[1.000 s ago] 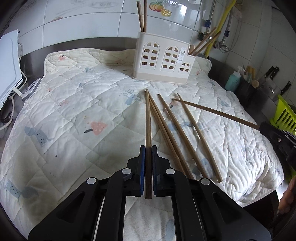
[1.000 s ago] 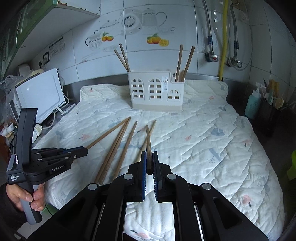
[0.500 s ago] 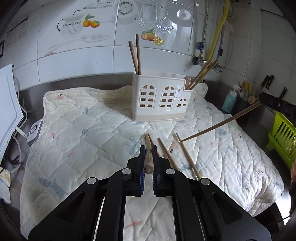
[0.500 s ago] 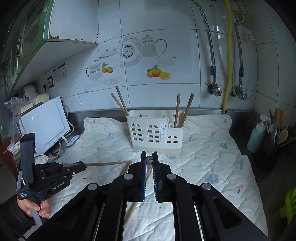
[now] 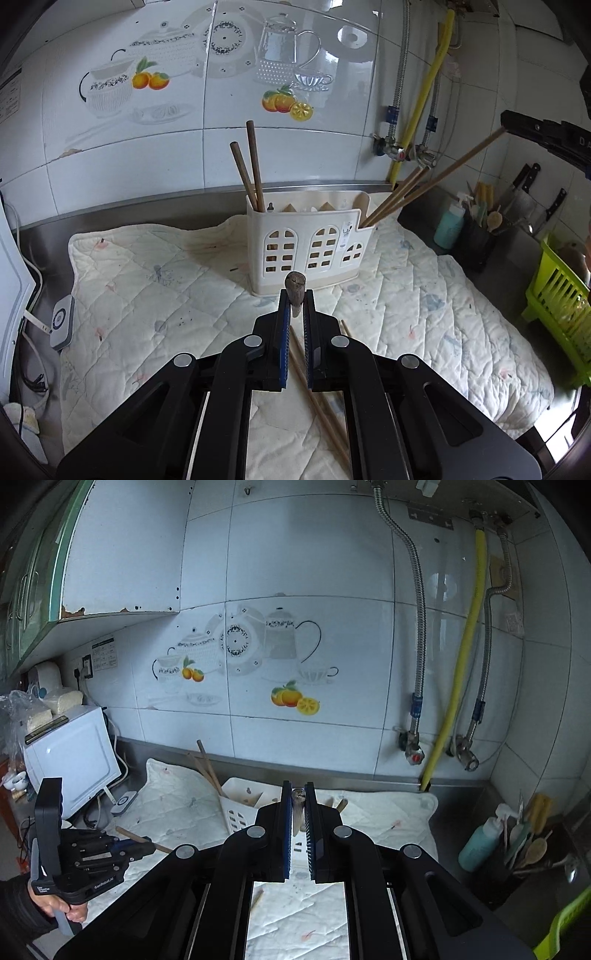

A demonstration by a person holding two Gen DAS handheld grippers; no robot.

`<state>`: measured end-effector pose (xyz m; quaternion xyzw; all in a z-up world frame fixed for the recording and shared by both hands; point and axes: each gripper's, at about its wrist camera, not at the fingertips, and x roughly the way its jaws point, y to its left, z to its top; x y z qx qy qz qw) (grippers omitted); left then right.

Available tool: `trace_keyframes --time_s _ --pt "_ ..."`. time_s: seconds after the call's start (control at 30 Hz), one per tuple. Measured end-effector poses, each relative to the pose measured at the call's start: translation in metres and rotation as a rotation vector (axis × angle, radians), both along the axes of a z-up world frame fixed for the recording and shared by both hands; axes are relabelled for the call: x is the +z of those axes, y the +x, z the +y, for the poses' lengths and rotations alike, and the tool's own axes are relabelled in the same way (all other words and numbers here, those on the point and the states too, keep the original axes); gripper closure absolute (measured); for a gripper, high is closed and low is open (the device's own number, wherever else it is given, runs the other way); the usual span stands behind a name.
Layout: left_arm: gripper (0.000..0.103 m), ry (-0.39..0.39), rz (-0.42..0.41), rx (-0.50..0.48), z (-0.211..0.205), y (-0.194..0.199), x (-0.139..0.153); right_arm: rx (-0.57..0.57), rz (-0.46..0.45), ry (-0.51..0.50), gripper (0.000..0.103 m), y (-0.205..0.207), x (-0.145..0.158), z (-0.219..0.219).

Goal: Organize utensils
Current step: 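Lift both held chopsticks upright toward the white holder, then lower both chopsticks into the white holder while both grippers open to release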

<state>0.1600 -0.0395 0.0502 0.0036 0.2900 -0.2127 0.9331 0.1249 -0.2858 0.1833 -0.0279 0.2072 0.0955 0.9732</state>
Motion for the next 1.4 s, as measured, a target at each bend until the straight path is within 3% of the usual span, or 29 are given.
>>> trace_keyframes --time_s 0.17,0.33,0.63,0.8,0.97,1.13,1.4 --pt "0.098 -0.006 -0.013 -0.021 -0.004 0.002 0.014 -0.011 -0.007 -0.092 0.096 0.024 0.006 0.011" --pt "0.098 -0.033 -0.044 -0.049 -0.007 0.002 0.041 -0.01 0.052 -0.133 0.097 0.056 -0.004 0.019" --pt "0.098 -0.06 -0.188 -0.059 -0.022 0.017 0.112 -0.007 0.226 -0.078 0.096 0.118 -0.03 0.012" --pt "0.098 -0.069 -0.231 -0.018 -0.026 0.044 0.133 -0.028 0.22 -0.068 0.094 0.128 -0.034 0.005" --pt "0.098 -0.065 -0.245 0.025 -0.031 0.074 0.138 -0.04 0.157 -0.074 0.075 0.116 -0.025 -0.002" --pt "0.098 -0.029 -0.23 0.062 -0.038 0.101 0.127 -0.027 0.098 -0.076 0.075 0.094 -0.016 -0.005" --pt "0.098 -0.016 -0.095 0.068 -0.043 0.14 0.09 0.033 0.043 -0.041 0.068 0.05 -0.019 0.005"
